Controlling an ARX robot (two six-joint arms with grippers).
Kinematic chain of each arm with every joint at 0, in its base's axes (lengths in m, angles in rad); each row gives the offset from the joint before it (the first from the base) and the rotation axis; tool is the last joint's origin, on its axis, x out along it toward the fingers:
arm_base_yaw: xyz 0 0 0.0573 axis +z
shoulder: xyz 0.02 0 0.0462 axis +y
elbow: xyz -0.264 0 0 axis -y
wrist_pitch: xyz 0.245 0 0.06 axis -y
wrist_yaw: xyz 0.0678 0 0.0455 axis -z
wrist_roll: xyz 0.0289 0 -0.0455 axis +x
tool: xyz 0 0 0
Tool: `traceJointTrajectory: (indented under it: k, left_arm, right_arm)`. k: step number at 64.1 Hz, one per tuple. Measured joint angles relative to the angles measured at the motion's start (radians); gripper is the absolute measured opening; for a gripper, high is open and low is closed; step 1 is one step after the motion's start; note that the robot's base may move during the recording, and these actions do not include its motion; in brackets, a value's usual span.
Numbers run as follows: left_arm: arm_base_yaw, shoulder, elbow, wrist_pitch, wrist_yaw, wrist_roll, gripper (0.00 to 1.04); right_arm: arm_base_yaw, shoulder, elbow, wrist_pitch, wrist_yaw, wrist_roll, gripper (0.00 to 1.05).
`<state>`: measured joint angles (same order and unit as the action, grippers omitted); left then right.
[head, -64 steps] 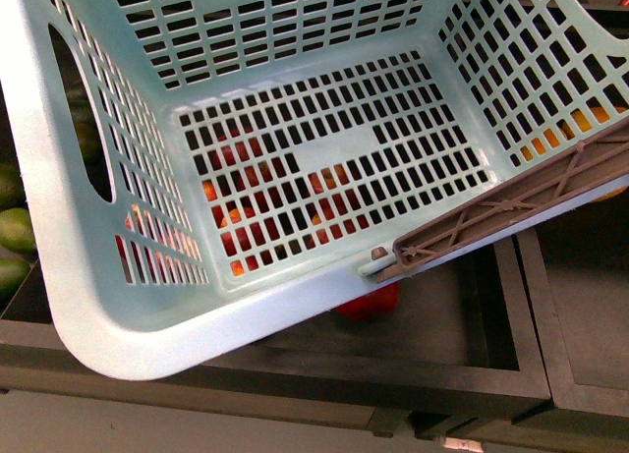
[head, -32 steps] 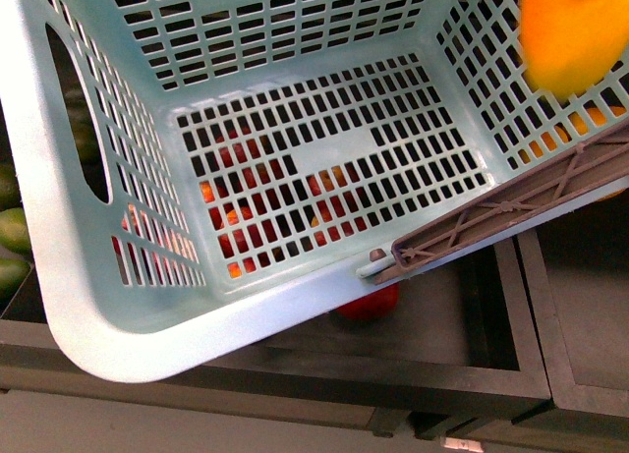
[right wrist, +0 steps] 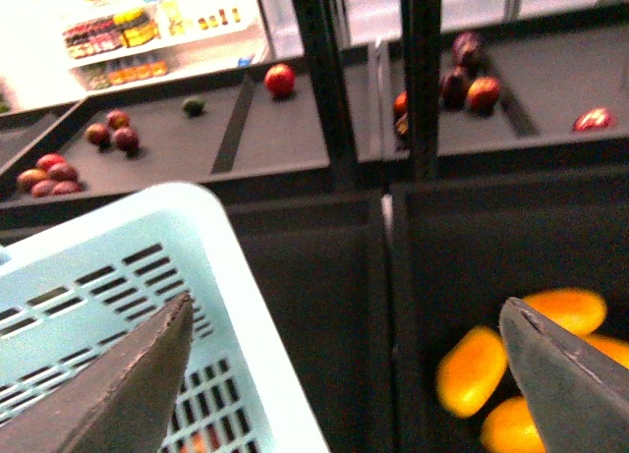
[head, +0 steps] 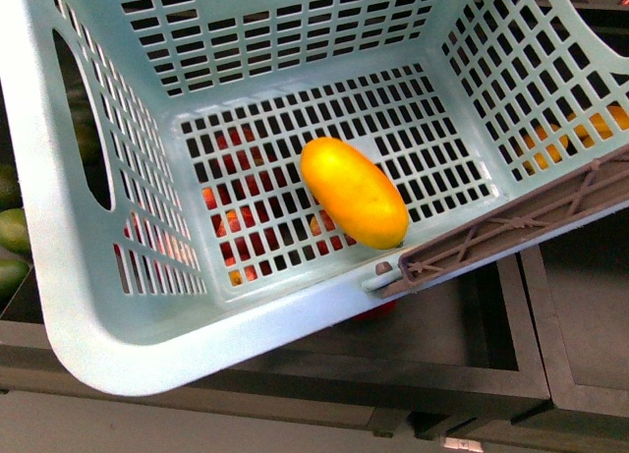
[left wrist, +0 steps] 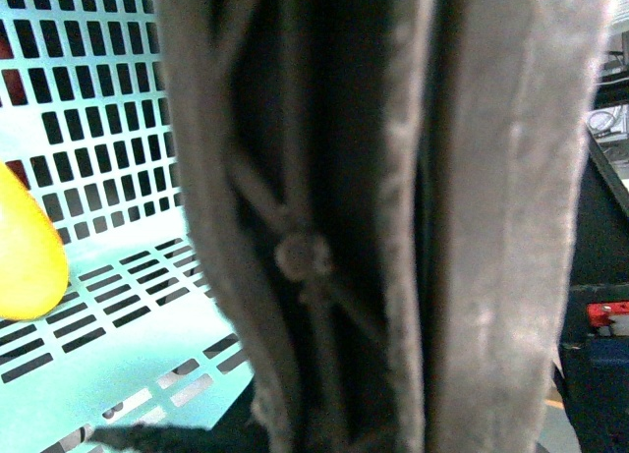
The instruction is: Pick mango and avocado into basket
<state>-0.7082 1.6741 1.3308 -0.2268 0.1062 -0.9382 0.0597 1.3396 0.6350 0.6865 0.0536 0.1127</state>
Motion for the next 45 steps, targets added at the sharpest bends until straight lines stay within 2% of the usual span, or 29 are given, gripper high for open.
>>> traceJointTrajectory:
  k: [6,9,14,18,21,29,45]
  left_arm:
    - [0.0,0.0,0.0,0.0,0.004,-0.005,0.15]
    - [0.002,0.0,0.0,0.0,-0.001,-0.004,0.15]
    - [0.002,0.0,0.0,0.0,-0.009,0.005,0.15]
    - [0.002,0.0,0.0,0.0,-0.007,0.002,0.15]
    - [0.002,0.0,0.0,0.0,-0.005,0.0,0.15]
    - [0.002,0.0,0.0,0.0,-0.005,0.0,0.15]
    - [0.002,0.0,0.0,0.0,-0.002,0.001,0.15]
  right_arm:
    - [-0.002,-0.04,-0.094,0.065,-0.002,-0.053,0.67]
    - [-0.005,-0.082,-0.158,0.087,-0.005,-0.078,0.55]
    - [-0.034,-0.121,-0.208,0.103,-0.05,-0.089,0.44]
    - [-0.05,-0.148,-0.245,0.112,-0.05,-0.092,0.35]
    - [-0.059,-0.187,-0.296,0.118,-0.05,-0.098,0.23]
    - [-0.059,-0.249,-0.364,0.121,-0.053,-0.104,0.04]
    - [-0.059,-0.407,-0.484,0.085,-0.053,-0.108,0.02]
